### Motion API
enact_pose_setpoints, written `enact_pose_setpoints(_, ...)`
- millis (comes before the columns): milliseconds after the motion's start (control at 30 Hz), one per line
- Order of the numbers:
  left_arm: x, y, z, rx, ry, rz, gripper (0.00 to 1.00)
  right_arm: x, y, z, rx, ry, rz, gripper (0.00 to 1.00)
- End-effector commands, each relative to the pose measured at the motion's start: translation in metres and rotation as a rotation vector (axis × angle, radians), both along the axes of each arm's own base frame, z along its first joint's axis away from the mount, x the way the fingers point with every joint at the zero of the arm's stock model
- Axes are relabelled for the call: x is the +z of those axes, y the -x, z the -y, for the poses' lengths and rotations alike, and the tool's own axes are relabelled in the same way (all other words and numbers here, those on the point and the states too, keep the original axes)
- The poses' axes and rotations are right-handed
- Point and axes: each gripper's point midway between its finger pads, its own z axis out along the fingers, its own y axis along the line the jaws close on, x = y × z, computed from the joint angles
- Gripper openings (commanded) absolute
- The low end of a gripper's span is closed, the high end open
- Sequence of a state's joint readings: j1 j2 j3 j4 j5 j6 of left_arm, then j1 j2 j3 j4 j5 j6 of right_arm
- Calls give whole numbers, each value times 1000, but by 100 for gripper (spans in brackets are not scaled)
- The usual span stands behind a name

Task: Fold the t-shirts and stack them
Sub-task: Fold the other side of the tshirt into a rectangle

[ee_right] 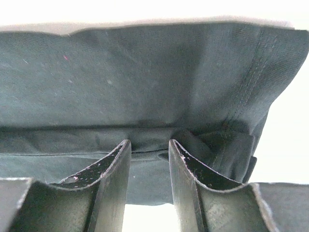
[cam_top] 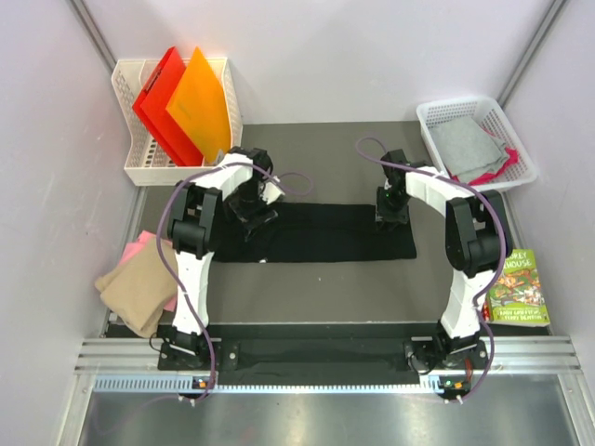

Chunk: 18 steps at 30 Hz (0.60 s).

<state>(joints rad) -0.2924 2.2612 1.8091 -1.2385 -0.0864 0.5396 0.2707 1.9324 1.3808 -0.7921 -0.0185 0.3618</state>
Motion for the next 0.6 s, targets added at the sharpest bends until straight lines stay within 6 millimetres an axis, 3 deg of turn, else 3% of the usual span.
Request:
enact_pose_setpoints(0,6,2,-17,-5,-41,31,99,17,-5,0,-2,-24,56,38)
enact_pose_setpoints(100,14,13,-24,-27,-53,43,99,17,-6,0,1,-22,53,38)
enact_pose_setpoints(267,58,21,-20,-42,-11,89,99,22,-9,1,13,-16,61,39)
enact_pose_setpoints(433,94,21,17,-57,96,135,99,23,-12,1,16,-13,67,39)
enact_pose_setpoints(567,83,26,43,-77,129,123,99,24,-14,0,17,-14,71,39)
